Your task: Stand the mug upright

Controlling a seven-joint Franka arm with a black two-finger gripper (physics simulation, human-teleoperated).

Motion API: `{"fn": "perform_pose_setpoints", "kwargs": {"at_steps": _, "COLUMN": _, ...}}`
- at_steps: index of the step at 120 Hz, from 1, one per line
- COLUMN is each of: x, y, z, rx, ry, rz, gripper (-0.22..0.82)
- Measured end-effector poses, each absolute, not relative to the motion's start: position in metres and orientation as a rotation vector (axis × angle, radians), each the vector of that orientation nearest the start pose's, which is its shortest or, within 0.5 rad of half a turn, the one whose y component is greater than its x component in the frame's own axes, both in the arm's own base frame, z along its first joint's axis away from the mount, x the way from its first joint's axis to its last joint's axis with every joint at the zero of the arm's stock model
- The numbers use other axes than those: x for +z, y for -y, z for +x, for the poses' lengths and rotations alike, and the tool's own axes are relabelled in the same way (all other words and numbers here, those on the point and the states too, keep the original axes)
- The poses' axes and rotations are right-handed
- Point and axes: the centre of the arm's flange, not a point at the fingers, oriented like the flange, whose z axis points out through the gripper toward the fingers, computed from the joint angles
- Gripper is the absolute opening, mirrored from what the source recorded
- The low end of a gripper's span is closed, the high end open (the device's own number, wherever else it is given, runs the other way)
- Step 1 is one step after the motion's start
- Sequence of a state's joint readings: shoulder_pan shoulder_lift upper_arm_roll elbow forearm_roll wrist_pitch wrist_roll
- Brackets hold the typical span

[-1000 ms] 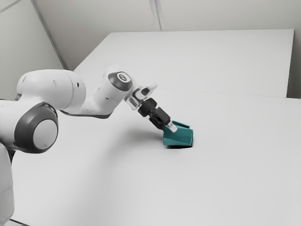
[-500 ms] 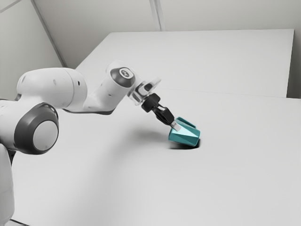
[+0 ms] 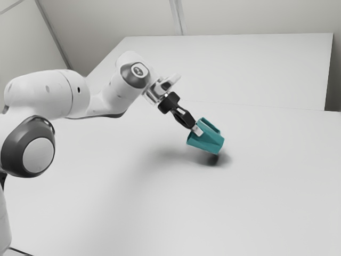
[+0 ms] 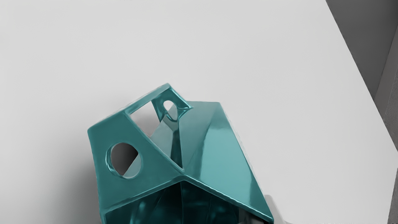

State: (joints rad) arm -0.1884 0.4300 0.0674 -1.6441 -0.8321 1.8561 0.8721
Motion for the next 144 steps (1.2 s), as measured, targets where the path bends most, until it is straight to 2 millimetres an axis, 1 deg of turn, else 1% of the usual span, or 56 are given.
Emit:
{"fn": "perform_pose_setpoints", "kwargs": {"at_steps": 17, "x": 0.396, "y": 0.122, "z": 0.642, "rx": 0.108, "ry": 0.826, "rz": 2.351, "gripper": -0.18}}
{"fn": "perform_pose_setpoints", "kwargs": {"at_steps": 26, "x": 0.404, "y": 0.105, "z": 0.641, "rx": 0.102, "ry": 0.835, "rz": 2.413, "gripper": -0.18}}
{"fn": "perform_pose_setpoints", "kwargs": {"at_steps": 46, "x": 0.408, "y": 0.072, "z": 0.644, "rx": 0.081, "ry": 0.840, "rz": 2.554, "gripper": -0.18}}
{"fn": "perform_pose_setpoints", "kwargs": {"at_steps": 61, "x": 0.409, "y": 0.053, "z": 0.648, "rx": 0.071, "ry": 0.855, "rz": 2.662, "gripper": -0.18}}
{"fn": "perform_pose_setpoints", "kwargs": {"at_steps": 70, "x": 0.410, "y": 0.045, "z": 0.650, "rx": 0.064, "ry": 0.878, "rz": 2.723, "gripper": -0.18}}
{"fn": "perform_pose_setpoints", "kwargs": {"at_steps": 77, "x": 0.411, "y": 0.042, "z": 0.653, "rx": 0.057, "ry": 0.907, "rz": 2.770, "gripper": -0.18}}
{"fn": "perform_pose_setpoints", "kwargs": {"at_steps": 88, "x": 0.416, "y": 0.043, "z": 0.658, "rx": 0.049, "ry": 0.969, "rz": 2.839, "gripper": -0.18}}
{"fn": "perform_pose_setpoints", "kwargs": {"at_steps": 104, "x": 0.418, "y": 0.045, "z": 0.665, "rx": -0.002, "ry": 1.057, "rz": 2.926, "gripper": -0.18}}
{"fn": "perform_pose_setpoints", "kwargs": {"at_steps": 132, "x": 0.405, "y": 0.039, "z": 0.668, "rx": -0.209, "ry": 1.128, "rz": 3.019, "gripper": -0.18}}
{"fn": "perform_pose_setpoints", "kwargs": {"at_steps": 144, "x": 0.395, "y": 0.037, "z": 0.668, "rx": -0.302, "ry": 1.134, "rz": 3.026, "gripper": -0.18}}
